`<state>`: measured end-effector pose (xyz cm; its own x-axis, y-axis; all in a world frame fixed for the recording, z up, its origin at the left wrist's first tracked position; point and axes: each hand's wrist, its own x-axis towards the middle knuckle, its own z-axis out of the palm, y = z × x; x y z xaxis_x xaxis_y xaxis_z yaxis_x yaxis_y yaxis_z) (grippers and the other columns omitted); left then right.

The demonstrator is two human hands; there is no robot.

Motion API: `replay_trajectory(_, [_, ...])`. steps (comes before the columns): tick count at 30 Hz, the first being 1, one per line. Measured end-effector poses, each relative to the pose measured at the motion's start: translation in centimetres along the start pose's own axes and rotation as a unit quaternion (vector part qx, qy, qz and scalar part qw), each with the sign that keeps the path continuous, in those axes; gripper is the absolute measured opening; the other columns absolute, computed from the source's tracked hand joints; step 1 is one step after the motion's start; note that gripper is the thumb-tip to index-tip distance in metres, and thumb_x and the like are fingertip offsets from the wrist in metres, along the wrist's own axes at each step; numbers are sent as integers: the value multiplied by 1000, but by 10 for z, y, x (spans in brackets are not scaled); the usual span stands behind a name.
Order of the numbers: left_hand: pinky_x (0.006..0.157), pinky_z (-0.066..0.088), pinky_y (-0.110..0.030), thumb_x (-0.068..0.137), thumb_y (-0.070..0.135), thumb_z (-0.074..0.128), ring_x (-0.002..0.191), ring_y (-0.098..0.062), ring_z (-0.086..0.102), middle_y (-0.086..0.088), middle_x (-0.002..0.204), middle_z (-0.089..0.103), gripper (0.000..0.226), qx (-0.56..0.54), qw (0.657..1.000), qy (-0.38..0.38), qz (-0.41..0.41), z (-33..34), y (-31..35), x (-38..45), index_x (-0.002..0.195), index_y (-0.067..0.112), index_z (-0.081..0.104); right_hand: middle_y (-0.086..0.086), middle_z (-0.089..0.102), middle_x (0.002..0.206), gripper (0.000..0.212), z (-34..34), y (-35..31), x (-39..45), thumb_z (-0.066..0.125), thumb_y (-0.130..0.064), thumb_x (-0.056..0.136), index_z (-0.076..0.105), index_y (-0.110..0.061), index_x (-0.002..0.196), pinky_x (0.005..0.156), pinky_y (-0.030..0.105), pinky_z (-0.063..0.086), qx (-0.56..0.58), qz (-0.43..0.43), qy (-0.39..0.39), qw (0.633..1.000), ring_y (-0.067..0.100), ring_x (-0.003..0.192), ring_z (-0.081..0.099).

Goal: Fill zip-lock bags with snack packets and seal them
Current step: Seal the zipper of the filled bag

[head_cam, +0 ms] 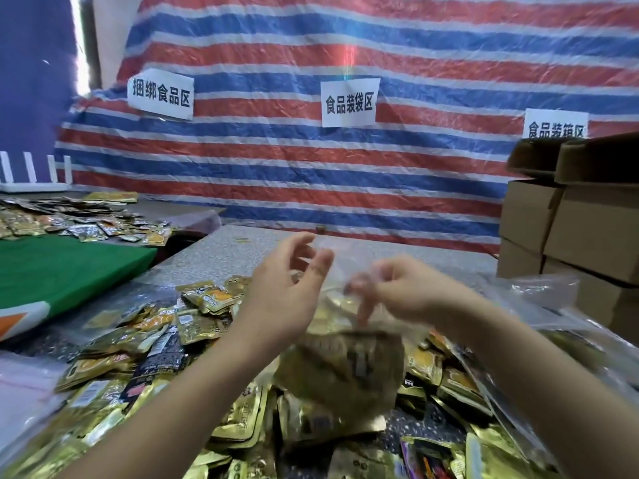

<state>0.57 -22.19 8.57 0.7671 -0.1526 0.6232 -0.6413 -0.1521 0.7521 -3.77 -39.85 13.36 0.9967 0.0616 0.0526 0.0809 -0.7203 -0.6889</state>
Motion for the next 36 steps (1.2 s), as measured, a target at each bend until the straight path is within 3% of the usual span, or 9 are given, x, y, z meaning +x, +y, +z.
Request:
replay_trajectory(2, [69, 44, -9, 86, 65, 36, 94, 14, 54, 27, 105, 54, 47, 15, 999, 27, -30, -3, -7, 1, 121, 37, 48, -2, 76, 77, 20, -20, 0, 20, 56, -24, 100, 74, -21, 93, 48, 18, 43, 76, 14, 65, 995, 4, 49, 51])
replay_trajectory(4, [74, 43, -14, 97, 55, 37, 95, 11, 53, 24, 107, 55, 34, 26, 997, 46, -53, -5, -17, 1, 122, 35, 48, 7, 75, 77, 17, -38, 3, 46, 56, -17, 100, 72, -11, 101, 53, 27, 45, 191, 28, 156, 969, 14, 57, 55])
replay_trajectory(8, [77, 45, -21, 102, 40, 44, 95, 6, 52, 12, 115, 58, 34, 105, 989, -4, -106, -2, -39, 0, 131, 24, 51, 7, 64, 70, 16, -42, 22, 95, 50, -12, 102, 56, -6, 116, 42, 19, 43, 475, 104, 229, 843, 8, 42, 53])
replay_trajectory(10, [84, 48, -27, 102, 38, 46, 94, 6, 52, 9, 118, 58, 33, 137, 982, -37, -122, 1, -48, 0, 130, 22, 53, 11, 63, 79, 20, -23, 44, 111, 47, -12, 104, 51, -2, 121, 39, 17, 41, 519, 159, 212, 813, 9, 44, 52])
replay_trajectory(15, [64, 42, -18, 101, 36, 47, 81, 2, 55, 17, 90, 59, 13, 226, 962, -115, -105, 2, -60, -5, 90, 37, 55, 15, 57, 110, 21, 28, 92, 123, 51, -9, 102, 49, -1, 122, 43, 24, 51, 488, 246, 200, 813, 18, 71, 59])
replay_trajectory(18, [77, 49, -24, 100, 41, 45, 89, -1, 56, 15, 97, 60, 18, 288, 939, -167, -89, 2, -64, -10, 100, 30, 60, 19, 59, 119, 26, 31, 99, 124, 47, 1, 100, 48, 2, 126, 50, 29, 53, 463, 244, 205, 827, 22, 79, 63])
replay_trajectory(21, [92, 48, -31, 101, 44, 43, 105, -10, 55, 10, 113, 58, 29, 364, 903, -218, -66, 3, -68, -16, 116, 26, 59, 21, 66, 100, 22, 27, 94, 118, 47, -7, 103, 52, 6, 120, 40, 25, 52, 418, 244, 185, 855, 24, 70, 68])
replay_trajectory(25, [91, 47, -34, 100, 46, 41, 104, -16, 54, 5, 114, 56, 31, 433, 866, -246, -35, 5, -69, -27, 117, 25, 55, 16, 68, 75, 25, 25, 85, 105, 47, -17, 104, 60, 4, 96, 35, 19, 44, 332, 223, 201, 894, 14, 39, 62])
replay_trajectory(36, [91, 49, -37, 100, 50, 39, 105, -14, 55, 7, 113, 58, 35, 458, 864, -209, 12, -8, -54, -49, 115, 24, 57, 6, 69, 75, 21, 43, 69, 40, 49, -14, 101, 66, -6, 90, 45, 21, 45, 245, 97, 188, 946, 9, 46, 59])
